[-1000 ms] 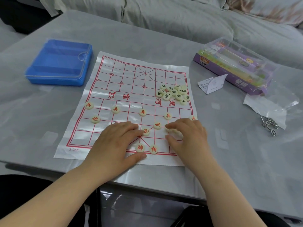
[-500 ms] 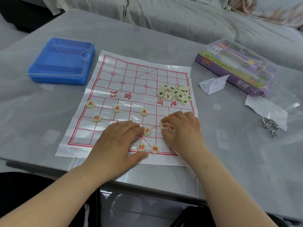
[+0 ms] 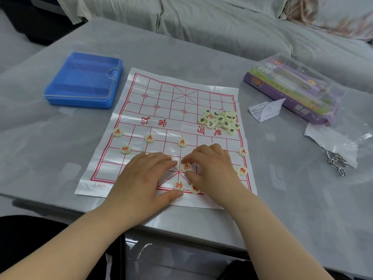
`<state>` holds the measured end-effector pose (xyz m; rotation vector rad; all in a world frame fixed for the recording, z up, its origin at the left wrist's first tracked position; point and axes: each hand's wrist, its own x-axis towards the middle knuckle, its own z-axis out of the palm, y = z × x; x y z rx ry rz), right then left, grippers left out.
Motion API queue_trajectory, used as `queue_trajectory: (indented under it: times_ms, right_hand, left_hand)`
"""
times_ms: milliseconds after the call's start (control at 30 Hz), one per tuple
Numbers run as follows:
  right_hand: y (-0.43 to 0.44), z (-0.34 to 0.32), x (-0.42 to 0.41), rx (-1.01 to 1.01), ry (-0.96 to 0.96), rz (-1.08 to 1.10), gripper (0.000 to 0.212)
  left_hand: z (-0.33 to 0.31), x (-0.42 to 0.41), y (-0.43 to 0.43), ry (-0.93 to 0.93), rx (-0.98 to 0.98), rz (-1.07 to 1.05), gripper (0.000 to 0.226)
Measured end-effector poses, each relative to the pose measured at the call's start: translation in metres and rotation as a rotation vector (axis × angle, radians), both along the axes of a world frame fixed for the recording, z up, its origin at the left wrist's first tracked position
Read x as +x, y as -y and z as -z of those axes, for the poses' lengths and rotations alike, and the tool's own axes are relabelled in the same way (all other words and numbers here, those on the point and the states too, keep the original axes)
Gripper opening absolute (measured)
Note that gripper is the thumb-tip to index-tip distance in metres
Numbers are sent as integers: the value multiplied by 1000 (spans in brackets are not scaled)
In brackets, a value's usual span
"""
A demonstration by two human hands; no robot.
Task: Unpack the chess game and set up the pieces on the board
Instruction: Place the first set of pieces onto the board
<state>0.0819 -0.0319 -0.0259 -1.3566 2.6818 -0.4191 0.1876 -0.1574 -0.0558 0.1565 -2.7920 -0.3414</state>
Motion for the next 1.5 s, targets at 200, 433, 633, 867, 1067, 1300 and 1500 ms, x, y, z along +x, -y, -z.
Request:
queue_trajectory:
  times_ms: [200,433,633,867,1067,1300,1500]
  right_hand:
    - [-18,-14,-14,-20,5,83,29]
    - [-78,-15,-40,-60,79,435,24]
    - [-70,-7,-38,-153,111,418,23]
    - [-57,-4,-26,-98,124,277,27]
    - [-39,-1,-19,-125,168,251,30]
    - [-29,3,-4,-191,130,140,29]
    - [-58,-4,-34,-237,27,334,23]
  left_hand:
    - [0,-1,2,-13,8,9,54]
    - [7,-6,-3,-20,20,42,70]
    - [9,-8,-4,-28,22,49,71]
    - [10,-9,-4,-22,30,51,72]
    - [10,-9,-5,-12,45,57,72]
    - [8,-9,-4,15,64,66,72]
    - [10,-8,-4,-13,42,59,70]
